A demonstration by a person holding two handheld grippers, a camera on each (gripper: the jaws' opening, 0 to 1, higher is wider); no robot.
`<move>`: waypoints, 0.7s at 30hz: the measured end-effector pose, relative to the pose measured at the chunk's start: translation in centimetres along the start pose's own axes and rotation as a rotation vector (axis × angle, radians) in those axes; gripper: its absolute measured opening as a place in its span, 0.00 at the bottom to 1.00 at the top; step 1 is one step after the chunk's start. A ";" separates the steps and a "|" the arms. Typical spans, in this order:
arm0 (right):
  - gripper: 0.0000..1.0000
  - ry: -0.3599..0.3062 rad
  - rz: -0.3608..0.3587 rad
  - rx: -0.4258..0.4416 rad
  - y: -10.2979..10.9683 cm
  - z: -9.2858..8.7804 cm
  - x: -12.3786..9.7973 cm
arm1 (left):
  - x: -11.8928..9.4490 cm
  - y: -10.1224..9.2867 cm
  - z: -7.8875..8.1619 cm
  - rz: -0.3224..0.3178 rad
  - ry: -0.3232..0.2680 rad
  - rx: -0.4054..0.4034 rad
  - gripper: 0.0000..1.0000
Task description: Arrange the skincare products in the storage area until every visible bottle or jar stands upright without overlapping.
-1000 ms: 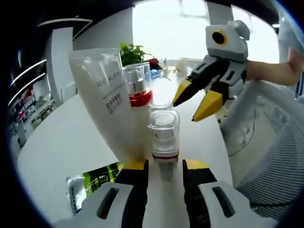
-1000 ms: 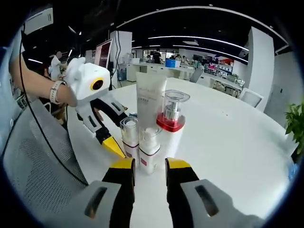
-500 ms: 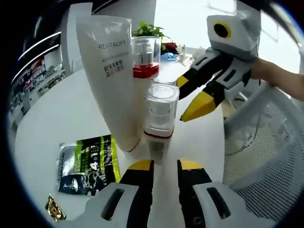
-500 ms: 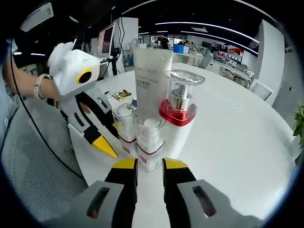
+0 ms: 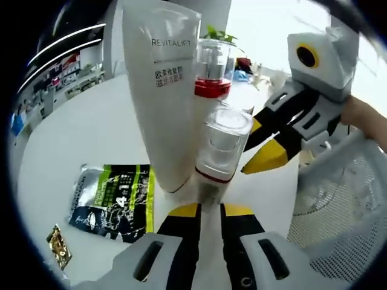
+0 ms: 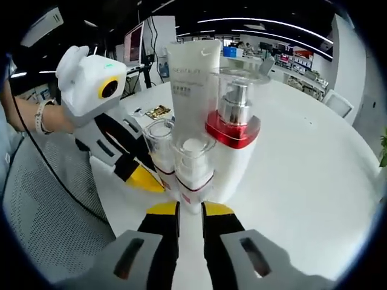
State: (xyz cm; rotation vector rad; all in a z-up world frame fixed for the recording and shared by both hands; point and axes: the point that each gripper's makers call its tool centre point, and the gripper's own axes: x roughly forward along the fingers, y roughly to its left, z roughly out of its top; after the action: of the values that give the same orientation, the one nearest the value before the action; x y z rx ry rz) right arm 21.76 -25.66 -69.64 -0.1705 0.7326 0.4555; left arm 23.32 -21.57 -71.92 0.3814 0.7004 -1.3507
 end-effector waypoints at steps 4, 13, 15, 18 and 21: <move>0.12 0.008 -0.005 -0.002 -0.1 0.0 0.1 | 0.2 0.1 -0.2 0.007 0.003 -0.007 0.08; 0.12 0.005 -0.015 0.016 -0.4 0.1 0.2 | 0.4 0.5 -0.1 0.021 0.000 -0.034 0.07; 0.11 0.005 -0.015 0.022 -0.5 0.1 0.2 | 0.4 0.5 -0.1 0.023 -0.001 -0.033 0.07; 0.11 0.012 -0.016 0.026 -0.5 -0.1 0.2 | 0.5 0.7 -0.2 0.032 -0.001 -0.044 0.06; 0.11 0.015 -0.018 0.024 -0.6 -0.2 0.3 | 0.7 0.7 -0.2 0.034 -0.001 -0.047 0.07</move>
State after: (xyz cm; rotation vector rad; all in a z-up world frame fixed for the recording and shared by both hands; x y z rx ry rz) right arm 22.10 -26.11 -69.95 -0.1582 0.7508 0.4287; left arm 23.99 -21.82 -72.58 0.3535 0.7209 -1.3001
